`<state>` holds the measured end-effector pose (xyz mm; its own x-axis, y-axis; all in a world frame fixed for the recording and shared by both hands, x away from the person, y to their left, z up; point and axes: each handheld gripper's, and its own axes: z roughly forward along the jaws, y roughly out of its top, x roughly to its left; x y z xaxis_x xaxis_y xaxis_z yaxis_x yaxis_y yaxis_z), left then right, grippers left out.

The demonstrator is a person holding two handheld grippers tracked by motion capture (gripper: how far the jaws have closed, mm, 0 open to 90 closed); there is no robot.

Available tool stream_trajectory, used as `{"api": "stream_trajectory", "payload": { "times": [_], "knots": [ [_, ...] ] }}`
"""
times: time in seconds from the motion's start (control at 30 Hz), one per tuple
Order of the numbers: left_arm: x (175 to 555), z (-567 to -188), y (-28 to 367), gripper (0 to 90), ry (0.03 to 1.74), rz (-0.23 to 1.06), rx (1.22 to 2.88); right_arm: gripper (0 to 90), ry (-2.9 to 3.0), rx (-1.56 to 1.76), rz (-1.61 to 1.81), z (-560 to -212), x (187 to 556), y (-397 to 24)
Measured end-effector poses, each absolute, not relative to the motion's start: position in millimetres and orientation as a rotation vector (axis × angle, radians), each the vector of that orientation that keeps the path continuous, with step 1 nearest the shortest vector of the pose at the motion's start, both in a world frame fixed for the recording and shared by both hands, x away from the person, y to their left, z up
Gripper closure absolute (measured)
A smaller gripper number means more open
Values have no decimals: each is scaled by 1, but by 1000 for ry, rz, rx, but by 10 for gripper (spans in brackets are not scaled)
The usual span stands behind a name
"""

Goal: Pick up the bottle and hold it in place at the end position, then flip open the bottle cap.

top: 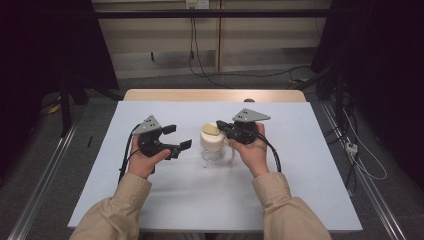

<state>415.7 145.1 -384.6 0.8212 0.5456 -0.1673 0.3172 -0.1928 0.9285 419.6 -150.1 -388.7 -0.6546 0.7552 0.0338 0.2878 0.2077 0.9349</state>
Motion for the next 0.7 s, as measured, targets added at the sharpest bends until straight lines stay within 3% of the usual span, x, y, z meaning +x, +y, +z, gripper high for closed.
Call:
{"api": "stream_trajectory", "payload": {
  "times": [0.4, 0.7],
  "knots": [
    [421, -382, 144, 210, 665, 228, 1792, 900, 2051, 967, 1445, -389, 419, -150],
    [428, -383, 143, 514, 686, 201, 1796, 900, 2046, 970, 1447, -389, 419, -150]
  ]
}}
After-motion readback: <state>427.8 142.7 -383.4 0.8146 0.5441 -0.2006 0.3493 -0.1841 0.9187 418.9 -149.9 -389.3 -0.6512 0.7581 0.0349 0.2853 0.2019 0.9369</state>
